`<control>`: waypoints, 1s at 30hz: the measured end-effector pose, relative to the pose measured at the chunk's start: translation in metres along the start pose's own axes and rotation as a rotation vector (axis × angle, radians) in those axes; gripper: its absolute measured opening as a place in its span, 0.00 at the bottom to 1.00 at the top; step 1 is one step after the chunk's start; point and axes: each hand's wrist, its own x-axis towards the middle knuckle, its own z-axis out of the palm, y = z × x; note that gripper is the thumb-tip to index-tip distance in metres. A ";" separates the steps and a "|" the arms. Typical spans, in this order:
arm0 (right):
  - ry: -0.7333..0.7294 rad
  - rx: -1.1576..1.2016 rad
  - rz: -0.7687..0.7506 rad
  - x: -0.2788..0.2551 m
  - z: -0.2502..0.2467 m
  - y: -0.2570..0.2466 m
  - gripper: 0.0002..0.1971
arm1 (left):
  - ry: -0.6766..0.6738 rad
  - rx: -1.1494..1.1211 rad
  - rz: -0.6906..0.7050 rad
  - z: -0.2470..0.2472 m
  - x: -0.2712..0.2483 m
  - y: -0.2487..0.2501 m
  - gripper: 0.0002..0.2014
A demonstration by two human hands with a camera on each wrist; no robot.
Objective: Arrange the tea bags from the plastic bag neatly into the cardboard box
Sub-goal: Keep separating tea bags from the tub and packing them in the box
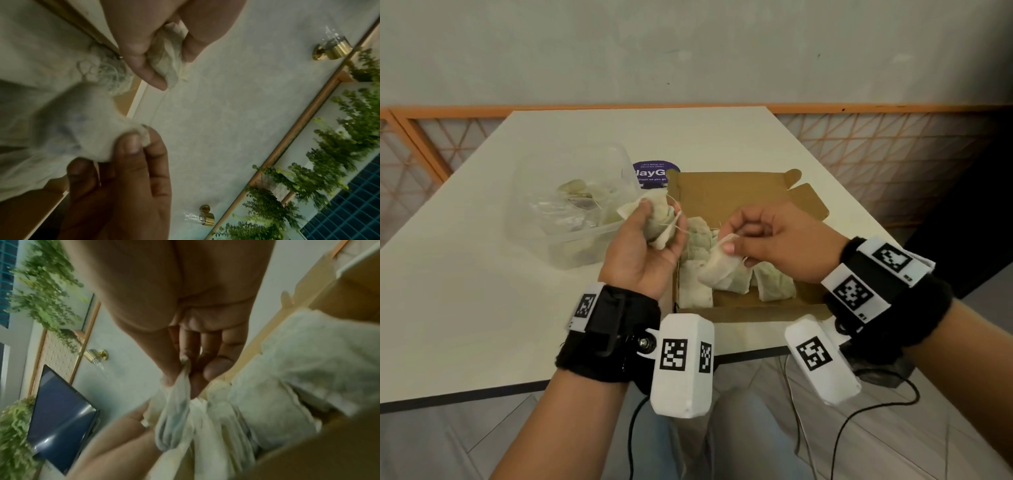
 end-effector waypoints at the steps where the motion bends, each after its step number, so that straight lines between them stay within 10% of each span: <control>1: -0.031 -0.017 0.006 0.002 0.004 0.000 0.05 | -0.009 0.006 0.021 -0.001 -0.001 0.002 0.06; 11: -0.039 -0.557 -0.086 0.022 0.045 0.005 0.11 | -0.100 0.054 0.078 0.006 -0.006 0.012 0.07; 30: 0.161 -0.058 0.175 -0.003 0.039 0.038 0.17 | -0.151 -0.055 -0.029 0.000 -0.005 0.001 0.11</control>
